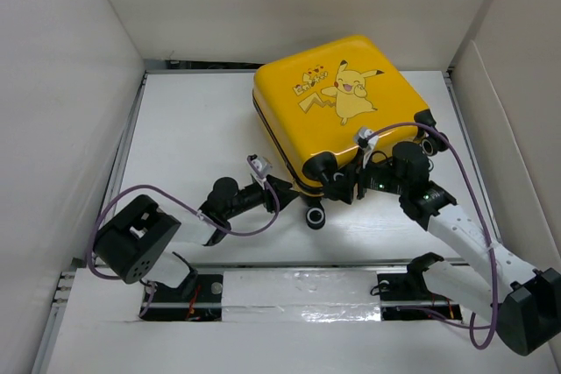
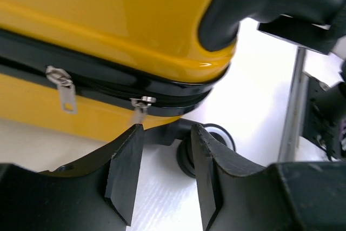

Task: Pack the luggage

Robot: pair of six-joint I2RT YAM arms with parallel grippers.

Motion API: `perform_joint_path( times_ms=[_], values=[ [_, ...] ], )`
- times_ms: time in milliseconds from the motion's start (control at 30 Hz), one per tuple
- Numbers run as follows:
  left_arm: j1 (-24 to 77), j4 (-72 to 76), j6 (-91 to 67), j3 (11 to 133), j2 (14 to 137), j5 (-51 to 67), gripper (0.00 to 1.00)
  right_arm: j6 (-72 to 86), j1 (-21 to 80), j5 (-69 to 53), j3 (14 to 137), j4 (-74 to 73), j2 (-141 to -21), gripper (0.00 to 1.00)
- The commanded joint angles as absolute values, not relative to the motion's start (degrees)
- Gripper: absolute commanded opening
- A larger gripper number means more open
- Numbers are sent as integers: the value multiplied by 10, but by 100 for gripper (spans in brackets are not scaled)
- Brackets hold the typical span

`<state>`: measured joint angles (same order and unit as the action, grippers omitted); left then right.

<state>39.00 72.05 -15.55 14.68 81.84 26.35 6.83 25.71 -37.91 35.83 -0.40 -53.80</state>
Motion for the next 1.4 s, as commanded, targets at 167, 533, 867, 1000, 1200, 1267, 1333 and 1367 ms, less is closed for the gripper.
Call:
perform_joint_path(
  times_ms=[167,533,867,1000,1200,1267,1333,1367],
  values=[
    [390,778,-150,145,838,195,35,55,238,-352,374,19,-534,0],
    [390,799,-141,187,867,178,35,54,238,-354,374,21,-534,0],
    [390,815,-146,207,903,199,26,54,243,-345,374,22,-538,0],
    [390,841,-166,213,914,193,12,55,243,-345,374,22,-537,0],
    [390,795,-157,203,891,97,0,61,243,-332,366,17,-519,0],
    [390,751,-151,197,879,29,0,66,243,-328,358,18,-510,0],
    [390,730,-150,190,873,-17,0,70,243,-328,352,20,-505,0],
    [390,716,-150,188,872,-59,0,70,243,-327,348,20,-503,0]
  ],
)
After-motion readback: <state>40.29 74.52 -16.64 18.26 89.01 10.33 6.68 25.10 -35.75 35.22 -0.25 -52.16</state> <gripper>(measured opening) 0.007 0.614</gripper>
